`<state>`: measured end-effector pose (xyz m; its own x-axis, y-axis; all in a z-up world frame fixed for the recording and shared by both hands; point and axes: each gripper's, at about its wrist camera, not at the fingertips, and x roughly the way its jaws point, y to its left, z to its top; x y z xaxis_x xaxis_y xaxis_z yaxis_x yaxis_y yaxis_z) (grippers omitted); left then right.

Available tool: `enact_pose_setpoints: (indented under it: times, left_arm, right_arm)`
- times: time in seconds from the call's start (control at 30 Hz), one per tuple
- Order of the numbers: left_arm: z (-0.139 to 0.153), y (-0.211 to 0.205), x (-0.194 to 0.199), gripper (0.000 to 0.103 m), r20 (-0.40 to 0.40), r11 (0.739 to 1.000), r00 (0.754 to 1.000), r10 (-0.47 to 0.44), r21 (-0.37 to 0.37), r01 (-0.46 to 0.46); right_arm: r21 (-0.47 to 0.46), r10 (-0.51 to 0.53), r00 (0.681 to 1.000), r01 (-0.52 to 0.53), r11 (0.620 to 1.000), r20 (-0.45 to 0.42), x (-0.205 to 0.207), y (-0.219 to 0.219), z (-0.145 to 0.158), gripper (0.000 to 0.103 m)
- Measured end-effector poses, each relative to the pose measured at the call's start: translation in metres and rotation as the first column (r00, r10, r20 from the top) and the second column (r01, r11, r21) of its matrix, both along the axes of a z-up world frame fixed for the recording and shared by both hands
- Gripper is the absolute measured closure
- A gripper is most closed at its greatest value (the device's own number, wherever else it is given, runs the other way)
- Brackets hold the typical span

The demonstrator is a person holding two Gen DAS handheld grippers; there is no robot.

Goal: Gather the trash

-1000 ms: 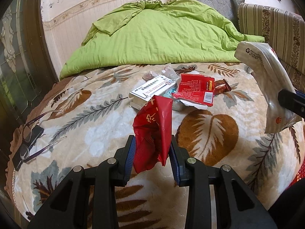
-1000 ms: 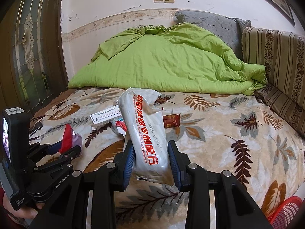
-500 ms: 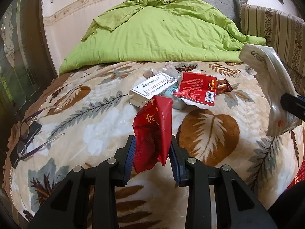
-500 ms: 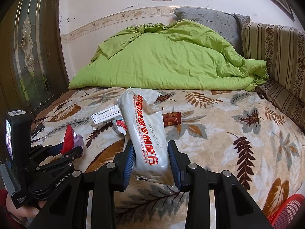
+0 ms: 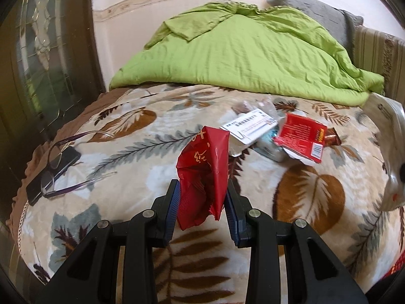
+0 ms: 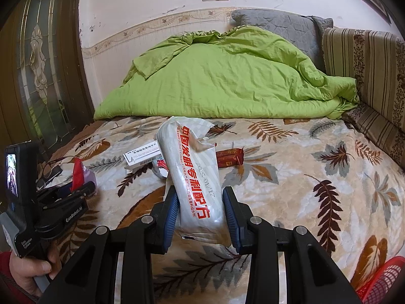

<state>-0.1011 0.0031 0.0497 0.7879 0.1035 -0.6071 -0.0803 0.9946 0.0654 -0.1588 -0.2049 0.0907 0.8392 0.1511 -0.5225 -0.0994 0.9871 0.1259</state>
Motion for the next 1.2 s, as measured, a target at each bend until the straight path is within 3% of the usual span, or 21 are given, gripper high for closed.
enact_pose_setpoints:
  times: [0.3,1.2]
  left_arm:
    - [0.002,0.005,0.001,0.07,0.009,1.0,1.0,0.03,0.0,-0.03]
    - [0.0,-0.006,0.0,0.07,0.01,1.0,1.0,-0.014,0.017,0.013]
  right_arm:
    - [0.023,0.004,1.0,-0.004,1.0,0.0,0.0,-0.005,0.0,0.064]
    - [0.032,0.01,1.0,-0.01,0.999,0.002,0.0,-0.006,-0.001,0.064]
